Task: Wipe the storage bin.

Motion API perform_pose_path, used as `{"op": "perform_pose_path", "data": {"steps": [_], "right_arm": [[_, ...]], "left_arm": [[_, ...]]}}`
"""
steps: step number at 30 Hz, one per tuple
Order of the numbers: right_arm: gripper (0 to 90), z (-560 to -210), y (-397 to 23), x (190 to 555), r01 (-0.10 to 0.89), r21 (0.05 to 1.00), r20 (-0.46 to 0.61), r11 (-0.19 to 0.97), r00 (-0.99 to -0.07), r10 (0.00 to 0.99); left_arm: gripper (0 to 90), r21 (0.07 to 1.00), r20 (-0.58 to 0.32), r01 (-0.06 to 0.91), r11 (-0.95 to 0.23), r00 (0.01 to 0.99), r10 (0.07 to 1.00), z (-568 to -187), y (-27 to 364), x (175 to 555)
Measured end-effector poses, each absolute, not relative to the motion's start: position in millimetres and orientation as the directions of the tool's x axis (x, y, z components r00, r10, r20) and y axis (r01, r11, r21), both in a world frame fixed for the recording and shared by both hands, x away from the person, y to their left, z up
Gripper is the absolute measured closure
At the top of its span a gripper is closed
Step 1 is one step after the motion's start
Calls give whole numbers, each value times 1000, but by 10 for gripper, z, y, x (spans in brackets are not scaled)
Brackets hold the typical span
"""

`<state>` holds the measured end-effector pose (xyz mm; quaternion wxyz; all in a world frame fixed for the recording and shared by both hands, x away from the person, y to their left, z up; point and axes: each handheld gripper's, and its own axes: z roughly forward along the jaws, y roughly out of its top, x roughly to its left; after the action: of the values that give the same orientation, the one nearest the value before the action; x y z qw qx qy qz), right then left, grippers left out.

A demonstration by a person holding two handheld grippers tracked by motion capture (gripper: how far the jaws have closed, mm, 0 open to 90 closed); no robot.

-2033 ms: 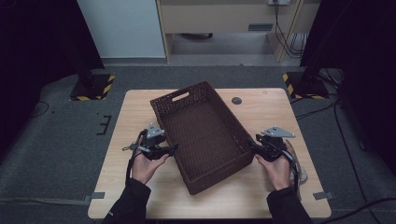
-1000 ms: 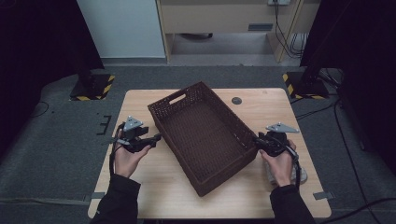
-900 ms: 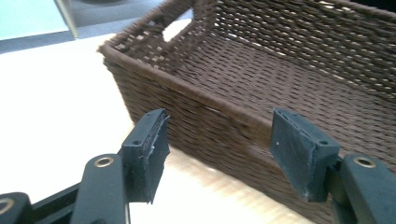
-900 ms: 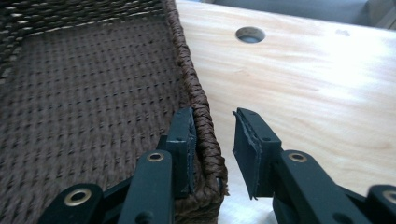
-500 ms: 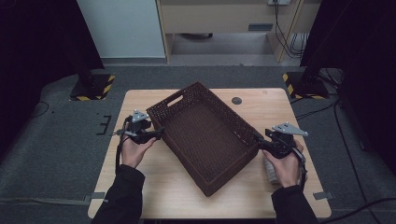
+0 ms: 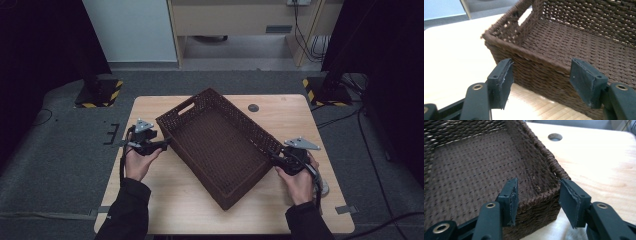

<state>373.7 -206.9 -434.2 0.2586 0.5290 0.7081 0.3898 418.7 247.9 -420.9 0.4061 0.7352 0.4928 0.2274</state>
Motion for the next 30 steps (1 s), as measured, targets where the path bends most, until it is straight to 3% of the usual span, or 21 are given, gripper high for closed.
{"op": "perform_pose_path", "data": {"steps": [4,8,12,15,25,30], "right_arm": [[490,-4396,-2105,3870,515,843,13,154,-307,952],[425,-4392,-2162,3965,522,843,37,135,-306,951],[436,-4377,-2105,3790,510,848,61,142,-362,930],[454,-4410,-2040,3737,532,839,99,112,-353,930],[468,-4419,-2089,4000,534,835,64,136,-340,938],[428,-4358,-2131,3858,507,854,97,114,-372,923]], "left_arm": [[330,823,-62,538,-182,405,912,-4191,2544,4175],[321,820,-57,543,-179,389,919,-4181,2628,4231],[320,816,-52,551,-176,372,927,-4201,2669,4331],[321,816,-65,551,-176,390,919,-4212,2657,4403],[328,788,-55,580,-208,402,914,-4235,2637,4643],[432,760,-29,591,-271,446,895,-4319,2616,4634]]}}
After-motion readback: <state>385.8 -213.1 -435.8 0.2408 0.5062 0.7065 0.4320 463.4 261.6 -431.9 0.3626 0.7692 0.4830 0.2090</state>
